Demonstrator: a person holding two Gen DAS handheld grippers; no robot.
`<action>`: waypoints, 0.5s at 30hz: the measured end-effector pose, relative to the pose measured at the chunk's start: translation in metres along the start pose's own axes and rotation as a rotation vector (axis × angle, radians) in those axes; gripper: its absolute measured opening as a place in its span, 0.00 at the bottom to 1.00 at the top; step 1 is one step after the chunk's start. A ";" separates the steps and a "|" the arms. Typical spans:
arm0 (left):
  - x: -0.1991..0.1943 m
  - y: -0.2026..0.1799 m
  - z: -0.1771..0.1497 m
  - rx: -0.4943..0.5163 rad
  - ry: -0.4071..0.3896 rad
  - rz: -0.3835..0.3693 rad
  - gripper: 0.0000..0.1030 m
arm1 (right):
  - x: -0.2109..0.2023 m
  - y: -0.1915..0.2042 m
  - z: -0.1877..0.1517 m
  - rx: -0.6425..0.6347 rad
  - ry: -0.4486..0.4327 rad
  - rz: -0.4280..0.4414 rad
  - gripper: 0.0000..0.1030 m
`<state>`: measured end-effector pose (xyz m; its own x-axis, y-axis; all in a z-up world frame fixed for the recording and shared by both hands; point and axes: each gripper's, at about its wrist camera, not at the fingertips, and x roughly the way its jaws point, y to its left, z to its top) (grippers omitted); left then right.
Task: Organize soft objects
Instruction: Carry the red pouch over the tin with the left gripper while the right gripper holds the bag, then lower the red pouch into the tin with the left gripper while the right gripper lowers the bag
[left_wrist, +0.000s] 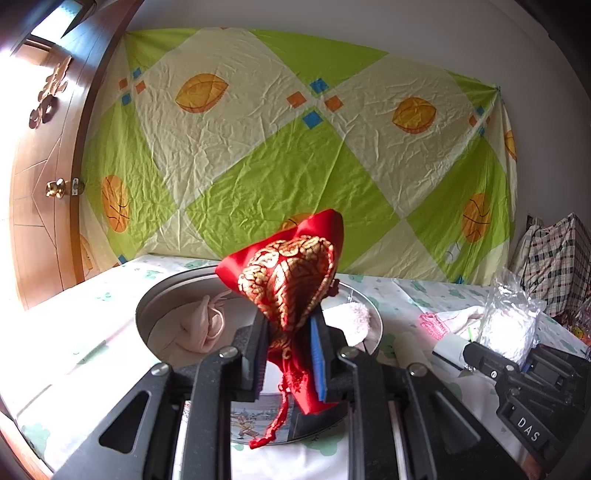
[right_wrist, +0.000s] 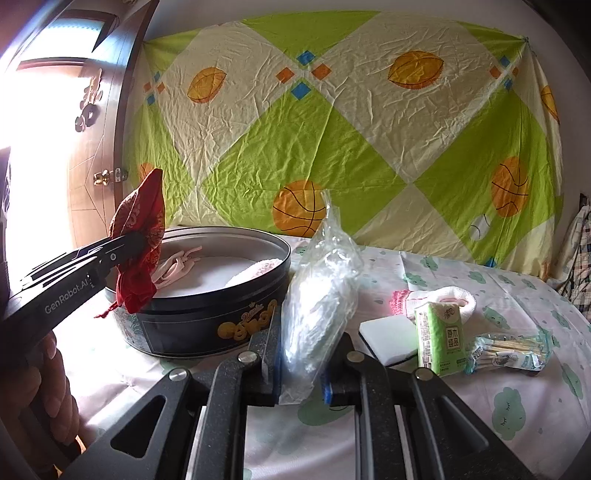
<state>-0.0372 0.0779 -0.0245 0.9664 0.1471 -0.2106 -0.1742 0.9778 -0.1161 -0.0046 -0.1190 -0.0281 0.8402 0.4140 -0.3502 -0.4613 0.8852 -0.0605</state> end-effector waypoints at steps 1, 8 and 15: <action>0.000 0.001 0.000 -0.001 0.000 0.001 0.18 | 0.001 0.001 0.000 -0.002 0.001 0.004 0.16; 0.002 0.008 0.000 -0.010 0.001 0.012 0.18 | 0.005 0.013 0.002 -0.027 0.003 0.030 0.16; 0.003 0.013 0.001 -0.010 0.009 0.016 0.18 | 0.007 0.019 0.003 -0.040 0.012 0.056 0.16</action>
<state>-0.0361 0.0912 -0.0255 0.9617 0.1617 -0.2213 -0.1919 0.9738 -0.1222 -0.0066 -0.0988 -0.0288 0.8095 0.4598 -0.3651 -0.5187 0.8514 -0.0781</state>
